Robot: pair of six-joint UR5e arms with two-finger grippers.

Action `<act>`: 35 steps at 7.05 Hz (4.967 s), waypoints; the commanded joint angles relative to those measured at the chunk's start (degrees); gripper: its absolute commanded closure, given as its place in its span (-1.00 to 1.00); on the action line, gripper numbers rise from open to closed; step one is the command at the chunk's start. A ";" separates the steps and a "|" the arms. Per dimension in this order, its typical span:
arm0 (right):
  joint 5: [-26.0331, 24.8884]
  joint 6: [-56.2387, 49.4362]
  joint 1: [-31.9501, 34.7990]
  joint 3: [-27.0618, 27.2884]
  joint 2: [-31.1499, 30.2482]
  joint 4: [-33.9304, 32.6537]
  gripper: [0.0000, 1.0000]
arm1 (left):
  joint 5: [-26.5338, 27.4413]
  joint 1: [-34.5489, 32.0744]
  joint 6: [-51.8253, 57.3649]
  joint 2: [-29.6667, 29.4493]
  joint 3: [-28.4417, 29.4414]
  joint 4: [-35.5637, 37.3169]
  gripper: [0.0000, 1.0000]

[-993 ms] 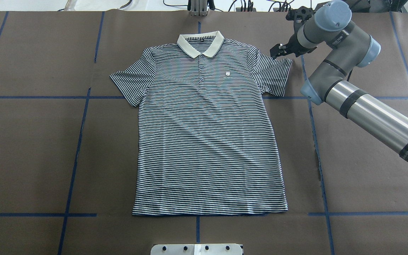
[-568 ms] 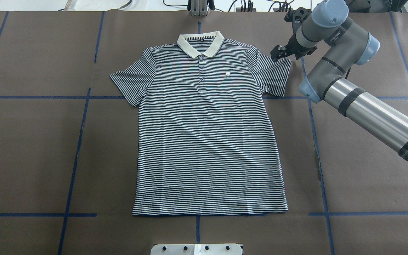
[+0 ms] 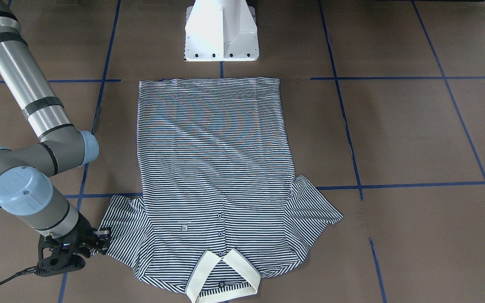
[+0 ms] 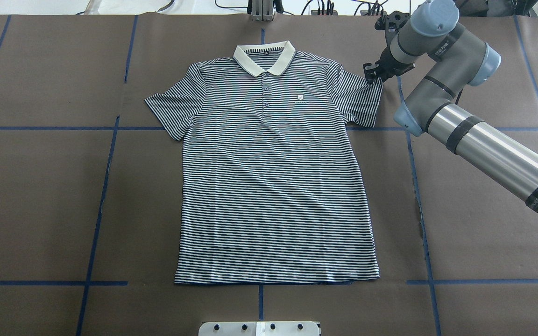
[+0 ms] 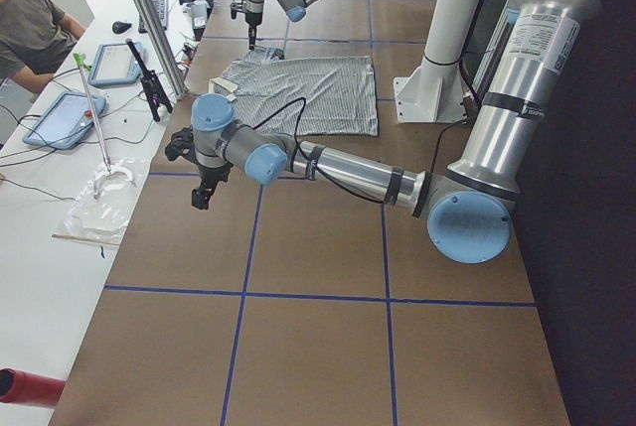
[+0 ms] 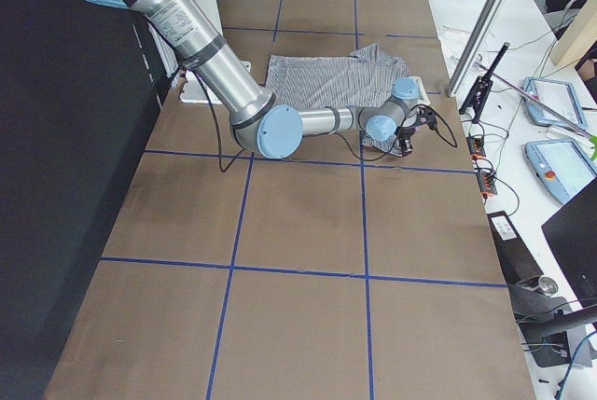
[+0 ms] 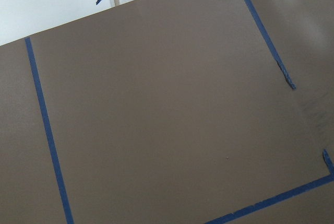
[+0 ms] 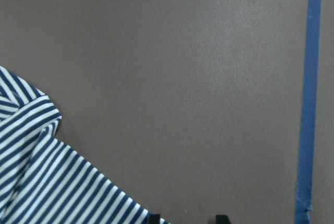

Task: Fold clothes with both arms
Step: 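Move the right gripper over the shirt's sleeve nearest it, then grasp the sleeve with the right gripper and fold it inward across the chest, then release the sleeve and raise the right gripper while the left arm approaches the other sleeve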

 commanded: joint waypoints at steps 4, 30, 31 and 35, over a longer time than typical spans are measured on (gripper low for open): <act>0.61 0.45 -0.01 1.82 0.41 -0.33 1.00 | 0.00 0.00 -0.01 0.00 0.07 0.00 -1.00; 9.85 -16.78 6.06 41.29 -10.91 -43.94 -1.00 | 30.32 30.85 -56.25 -16.34 13.57 -15.98 -1.00; 10.02 -16.77 6.06 42.52 -12.06 -42.88 -1.00 | 30.41 31.37 -56.34 -16.43 15.00 -17.30 -1.00; 11.51 -16.86 6.50 42.18 -11.99 -43.66 -1.00 | 33.93 33.66 -57.75 -19.16 20.63 -19.69 -0.96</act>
